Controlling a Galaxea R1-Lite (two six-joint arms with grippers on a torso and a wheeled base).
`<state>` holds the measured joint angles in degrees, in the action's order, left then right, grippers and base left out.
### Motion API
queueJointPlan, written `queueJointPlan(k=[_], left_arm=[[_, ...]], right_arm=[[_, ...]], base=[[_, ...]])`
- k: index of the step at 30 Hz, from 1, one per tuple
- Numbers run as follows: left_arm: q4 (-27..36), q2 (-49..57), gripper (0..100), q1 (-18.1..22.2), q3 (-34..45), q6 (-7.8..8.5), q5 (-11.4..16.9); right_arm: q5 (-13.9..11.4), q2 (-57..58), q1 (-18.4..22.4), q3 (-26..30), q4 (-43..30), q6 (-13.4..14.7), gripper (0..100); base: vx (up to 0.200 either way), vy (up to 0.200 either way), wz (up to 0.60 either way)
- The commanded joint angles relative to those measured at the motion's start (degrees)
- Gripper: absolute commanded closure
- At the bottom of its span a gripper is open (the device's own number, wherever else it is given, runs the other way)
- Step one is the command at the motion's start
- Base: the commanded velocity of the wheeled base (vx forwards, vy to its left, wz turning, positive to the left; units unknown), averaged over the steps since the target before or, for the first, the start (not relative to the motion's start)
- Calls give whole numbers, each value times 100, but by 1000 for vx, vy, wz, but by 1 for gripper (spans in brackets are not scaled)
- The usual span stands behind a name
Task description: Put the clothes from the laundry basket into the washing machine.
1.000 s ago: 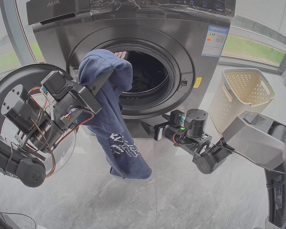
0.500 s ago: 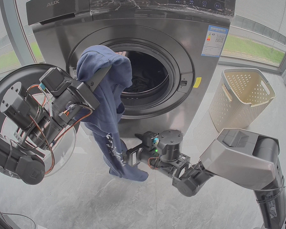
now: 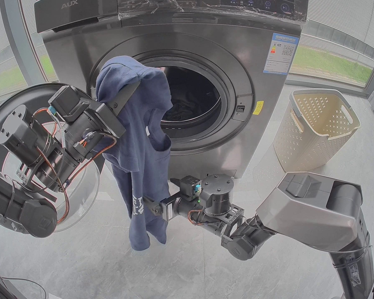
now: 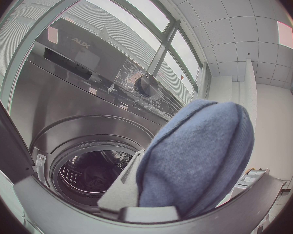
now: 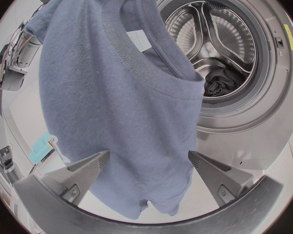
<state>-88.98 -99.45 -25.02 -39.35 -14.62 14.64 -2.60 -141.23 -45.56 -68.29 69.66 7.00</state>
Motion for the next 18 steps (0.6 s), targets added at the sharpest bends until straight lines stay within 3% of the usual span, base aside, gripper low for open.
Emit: queueJointPlan(k=[1,12,13,18], left_arm=[[-5,13,100,5,-2,3,4],[-5,13,100,-3,24,3,4],[-5,22,100,-3,33,11,4],[-5,13,100,-3,50,20,12]], right_arm=[[-13,-19,302,-61,22,3,0],[-101,52,609,-132,13,3,0],[-241,78,803,-228,-14,21,0],[-443,69,1084,-466,-66,30,0]], base=[[0,0,0],[0,0,0],[0,0,0],[0,0,0]])
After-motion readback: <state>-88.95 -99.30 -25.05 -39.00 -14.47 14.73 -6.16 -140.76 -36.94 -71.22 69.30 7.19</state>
